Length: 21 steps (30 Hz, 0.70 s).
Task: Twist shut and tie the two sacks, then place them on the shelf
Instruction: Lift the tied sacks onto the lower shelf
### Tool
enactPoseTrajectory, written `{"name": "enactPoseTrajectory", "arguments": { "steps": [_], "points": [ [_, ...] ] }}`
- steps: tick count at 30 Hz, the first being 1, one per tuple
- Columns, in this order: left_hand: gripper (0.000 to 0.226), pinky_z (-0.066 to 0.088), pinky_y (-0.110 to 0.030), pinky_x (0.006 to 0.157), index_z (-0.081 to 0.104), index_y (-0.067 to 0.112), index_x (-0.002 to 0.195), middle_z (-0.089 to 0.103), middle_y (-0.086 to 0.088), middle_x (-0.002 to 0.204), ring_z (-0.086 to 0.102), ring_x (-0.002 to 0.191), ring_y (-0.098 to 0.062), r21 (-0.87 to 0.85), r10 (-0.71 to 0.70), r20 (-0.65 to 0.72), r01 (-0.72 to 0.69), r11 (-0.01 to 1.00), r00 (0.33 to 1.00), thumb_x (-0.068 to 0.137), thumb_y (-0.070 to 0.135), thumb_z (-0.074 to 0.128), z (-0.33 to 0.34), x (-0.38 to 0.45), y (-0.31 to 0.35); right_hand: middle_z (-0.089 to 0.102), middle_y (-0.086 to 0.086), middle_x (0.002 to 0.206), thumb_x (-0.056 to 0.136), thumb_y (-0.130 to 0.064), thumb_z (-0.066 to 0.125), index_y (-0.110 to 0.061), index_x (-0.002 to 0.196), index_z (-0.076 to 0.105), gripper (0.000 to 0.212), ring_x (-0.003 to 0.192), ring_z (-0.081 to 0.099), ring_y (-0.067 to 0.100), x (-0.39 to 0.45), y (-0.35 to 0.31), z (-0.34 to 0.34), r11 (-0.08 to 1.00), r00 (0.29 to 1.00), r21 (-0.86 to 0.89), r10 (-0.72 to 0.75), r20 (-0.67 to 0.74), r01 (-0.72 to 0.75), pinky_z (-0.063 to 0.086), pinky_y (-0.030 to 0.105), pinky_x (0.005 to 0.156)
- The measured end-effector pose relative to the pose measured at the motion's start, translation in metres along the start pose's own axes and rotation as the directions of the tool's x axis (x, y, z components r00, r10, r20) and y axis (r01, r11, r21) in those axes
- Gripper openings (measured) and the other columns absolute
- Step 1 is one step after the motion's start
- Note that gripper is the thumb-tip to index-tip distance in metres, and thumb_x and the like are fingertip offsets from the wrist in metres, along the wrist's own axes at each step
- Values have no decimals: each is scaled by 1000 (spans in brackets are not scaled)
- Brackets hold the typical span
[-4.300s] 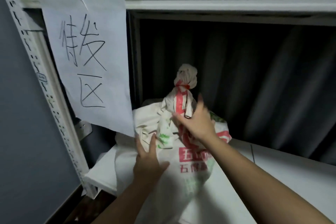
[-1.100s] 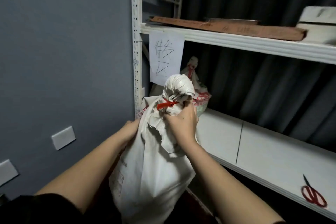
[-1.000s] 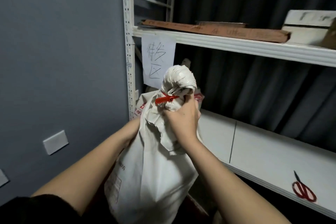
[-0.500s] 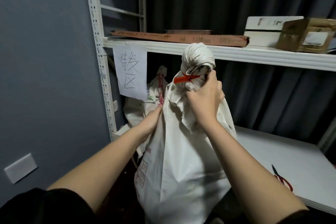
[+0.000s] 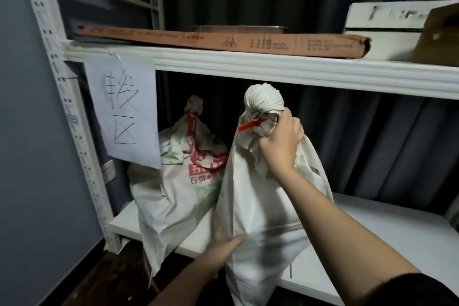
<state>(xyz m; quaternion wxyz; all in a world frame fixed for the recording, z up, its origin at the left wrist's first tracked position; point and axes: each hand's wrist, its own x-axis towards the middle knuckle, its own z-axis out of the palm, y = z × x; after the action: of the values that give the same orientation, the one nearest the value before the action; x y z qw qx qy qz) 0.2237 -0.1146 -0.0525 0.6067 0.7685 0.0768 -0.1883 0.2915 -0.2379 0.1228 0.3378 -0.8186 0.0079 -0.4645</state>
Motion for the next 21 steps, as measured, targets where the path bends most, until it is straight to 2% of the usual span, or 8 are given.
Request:
{"name": "enactPoseTrajectory", "arguments": {
  "steps": [2,6,11,13,16,18,20,21],
  "points": [
    [113,30,-33,113,10,22,152,25,0,156,34,139,-21,-111,59,23,-56,992,998,67,59,74,10,41,0,44,2,87,64,9,53,-4,101,51,39,96,49,36,15,19,30,999,1000,-33,6,-4,-6,35,52,100],
    [63,22,-30,115,19,17,150,23,-4,157,25,143,-20,-83,98,-49,-102,991,994,97,26,51,18,114,1,56,9,120,76,-8,60,-7,126,45,52,116,44,32,39,62,88,987,986,-146,93,138,-73,29,47,107],
    [73,27,-29,109,30,17,147,34,-11,152,34,139,-23,-10,76,-120,-78,997,990,86,46,57,24,167,3,49,11,135,86,-31,58,-7,139,36,62,124,42,33,54,119,138,960,940,-272,145,310,-58,32,46,105],
    [78,29,-30,108,34,15,144,41,-12,147,38,135,-24,123,155,-149,-137,983,977,80,51,59,33,168,8,50,9,134,84,-39,58,-13,138,36,64,123,44,33,62,132,150,945,865,-320,211,455,-62,37,48,102],
    [100,42,-39,101,28,7,144,47,-14,138,51,125,-29,569,366,-269,-160,807,891,63,63,45,42,164,10,52,7,129,75,-47,67,-21,134,36,71,123,47,32,67,144,161,915,710,-398,325,625,-68,40,44,101],
    [105,53,-45,85,36,8,140,55,-19,129,62,108,-35,692,467,-244,-185,698,850,50,63,42,40,166,11,56,8,121,75,-34,72,-15,129,41,65,113,54,28,68,156,164,931,675,-294,360,644,-216,46,34,91],
    [108,51,-50,89,33,20,146,44,-20,143,52,120,-40,821,567,-156,-214,530,809,49,66,49,37,169,15,62,5,108,71,-22,76,-9,116,50,54,97,62,20,65,165,167,911,644,-139,376,667,-388,50,21,77],
    [110,49,-52,89,31,27,148,39,-18,148,48,125,-43,869,610,-97,-233,438,786,48,68,55,36,171,18,63,3,105,64,-27,78,-7,111,51,58,95,64,19,64,168,169,900,658,-89,376,653,-427,51,19,74]
  ]
}}
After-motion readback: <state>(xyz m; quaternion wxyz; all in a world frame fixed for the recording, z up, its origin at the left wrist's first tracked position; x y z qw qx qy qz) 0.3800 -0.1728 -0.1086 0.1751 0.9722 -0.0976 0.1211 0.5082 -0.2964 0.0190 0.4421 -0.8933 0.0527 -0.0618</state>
